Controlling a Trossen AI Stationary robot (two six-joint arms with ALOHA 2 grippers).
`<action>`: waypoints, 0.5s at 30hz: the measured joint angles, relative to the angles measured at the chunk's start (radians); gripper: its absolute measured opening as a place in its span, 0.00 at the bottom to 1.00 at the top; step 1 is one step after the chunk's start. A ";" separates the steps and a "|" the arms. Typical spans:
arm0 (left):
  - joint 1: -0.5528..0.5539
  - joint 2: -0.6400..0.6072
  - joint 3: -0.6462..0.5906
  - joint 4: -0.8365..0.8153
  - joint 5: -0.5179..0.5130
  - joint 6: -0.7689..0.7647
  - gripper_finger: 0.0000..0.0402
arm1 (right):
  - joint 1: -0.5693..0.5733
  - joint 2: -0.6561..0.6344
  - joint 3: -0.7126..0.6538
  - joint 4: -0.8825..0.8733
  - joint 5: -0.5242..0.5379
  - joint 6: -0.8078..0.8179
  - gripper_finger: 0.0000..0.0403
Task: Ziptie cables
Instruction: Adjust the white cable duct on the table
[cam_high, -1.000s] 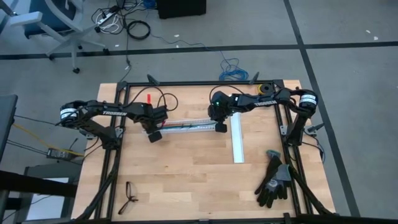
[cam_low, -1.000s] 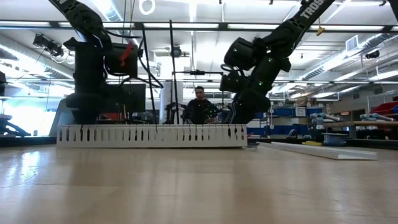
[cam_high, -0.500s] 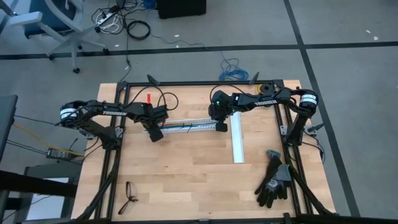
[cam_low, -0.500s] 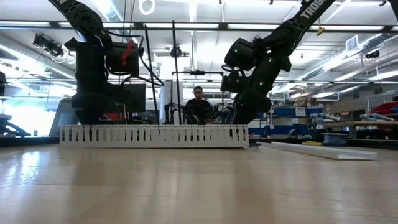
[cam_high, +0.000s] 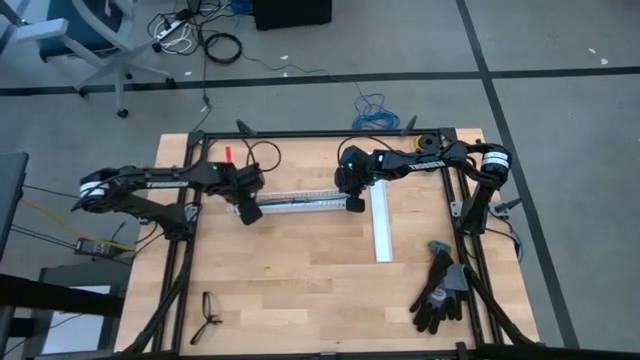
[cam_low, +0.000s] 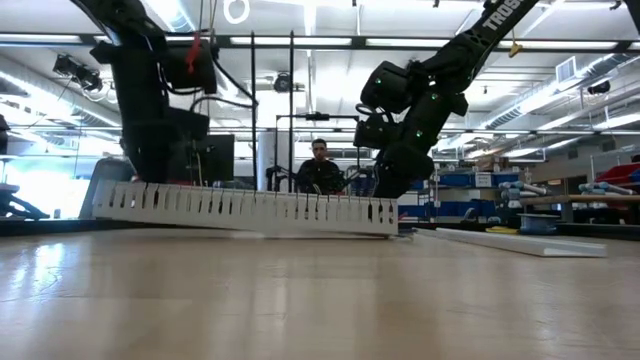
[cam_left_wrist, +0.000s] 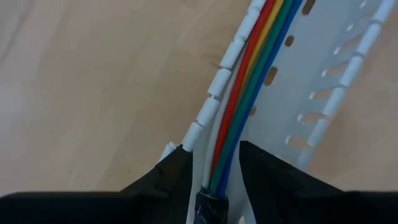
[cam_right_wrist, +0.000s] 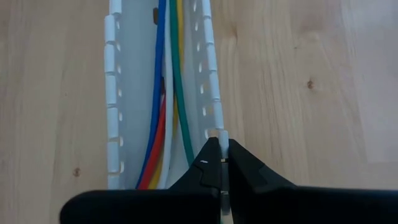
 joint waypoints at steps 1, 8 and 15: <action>0.000 -0.015 0.000 -0.001 -0.001 0.000 0.35 | 0.000 0.000 0.000 0.000 0.000 0.002 0.00; 0.000 -0.095 -0.002 -0.002 -0.005 -0.013 0.35 | 0.000 0.000 0.000 -0.001 0.001 0.010 0.00; 0.000 -0.087 -0.003 0.009 -0.012 -0.034 0.35 | 0.000 0.000 0.000 -0.001 0.002 0.010 0.00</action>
